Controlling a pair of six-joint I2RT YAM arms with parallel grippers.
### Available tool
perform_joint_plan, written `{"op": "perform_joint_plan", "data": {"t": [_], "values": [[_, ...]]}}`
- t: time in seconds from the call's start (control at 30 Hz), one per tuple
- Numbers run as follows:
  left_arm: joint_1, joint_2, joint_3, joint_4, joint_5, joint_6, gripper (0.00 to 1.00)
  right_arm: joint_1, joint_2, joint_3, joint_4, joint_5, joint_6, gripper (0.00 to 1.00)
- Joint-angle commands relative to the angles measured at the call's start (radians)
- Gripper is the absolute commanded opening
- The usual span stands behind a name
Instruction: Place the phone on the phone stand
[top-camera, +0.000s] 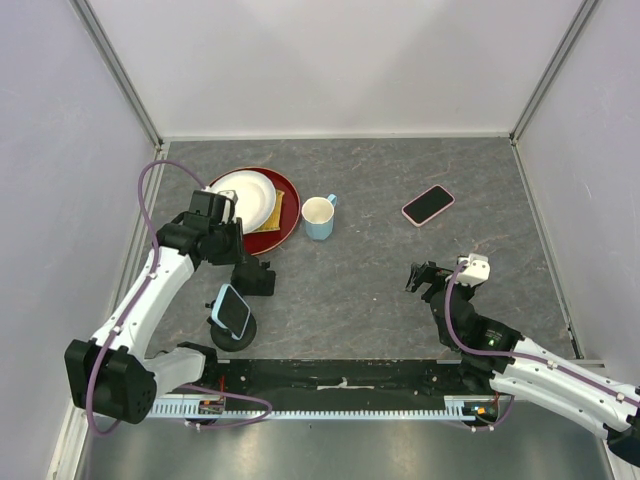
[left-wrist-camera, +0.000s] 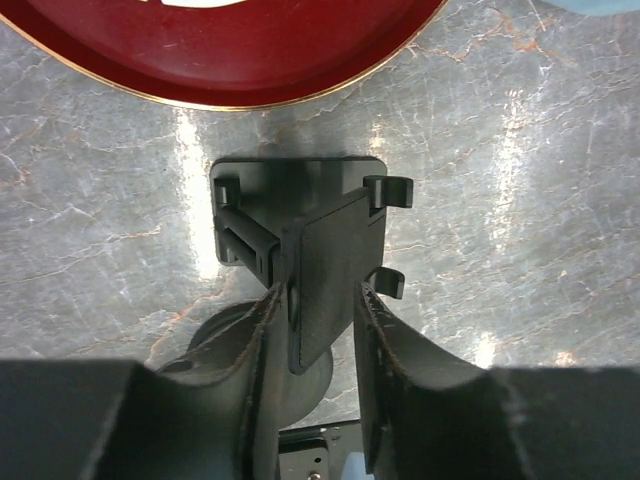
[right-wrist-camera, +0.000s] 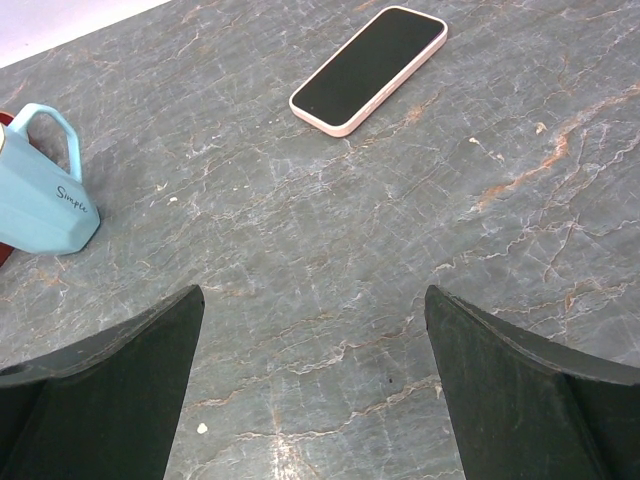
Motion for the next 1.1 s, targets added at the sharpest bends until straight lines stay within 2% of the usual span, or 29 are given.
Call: {"op": "perform_joint_plan", "data": {"t": [0.0, 0.07, 0.3, 0.47, 0.53, 0.63, 0.7, 0.77, 0.87, 0.93, 1.07], "values": [[0.004, -0.012, 0.004, -0.005, -0.033, -0.001, 0.41, -0.003, 0.002, -0.001, 0.032, 0.0, -0.009, 0.98], [0.002, -0.02, 0.005, -0.011, -0.054, -0.002, 0.48, -0.003, 0.001, -0.003, 0.032, 0.001, -0.009, 0.98], [0.004, -0.048, 0.007, -0.012, -0.053, -0.005, 0.51, -0.001, 0.001, -0.003, 0.032, -0.002, -0.012, 0.98], [0.004, -0.152, 0.059, -0.028, -0.085, -0.038, 0.58, -0.001, 0.001, -0.003, 0.033, -0.002, -0.01, 0.98], [0.004, -0.23, 0.086, -0.005, -0.044, -0.059, 0.62, -0.001, 0.007, -0.001, 0.035, -0.002, -0.01, 0.98], [0.004, -0.322, 0.081, 0.113, 0.12, -0.093, 0.78, -0.001, 0.022, 0.002, 0.04, -0.003, -0.013, 0.98], [0.002, -0.342, 0.07, 0.228, 0.266, -0.146, 0.8, -0.001, 0.038, 0.006, 0.044, -0.006, -0.013, 0.98], [-0.001, -0.333, 0.065, 0.294, 0.377, -0.194, 0.8, -0.003, 0.054, 0.008, 0.05, -0.014, -0.019, 0.98], [-0.03, -0.26, 0.091, 0.412, 0.455, -0.254, 0.78, -0.003, 0.084, 0.016, 0.053, -0.02, -0.021, 0.98], [-0.103, -0.209, 0.158, 0.419, 0.437, -0.24, 0.76, -0.001, 0.102, 0.023, 0.056, -0.022, -0.022, 0.98], [-0.269, -0.086, 0.298, 0.385, 0.262, -0.135, 0.75, -0.003, 0.145, 0.037, 0.063, -0.023, -0.024, 0.98]]}}
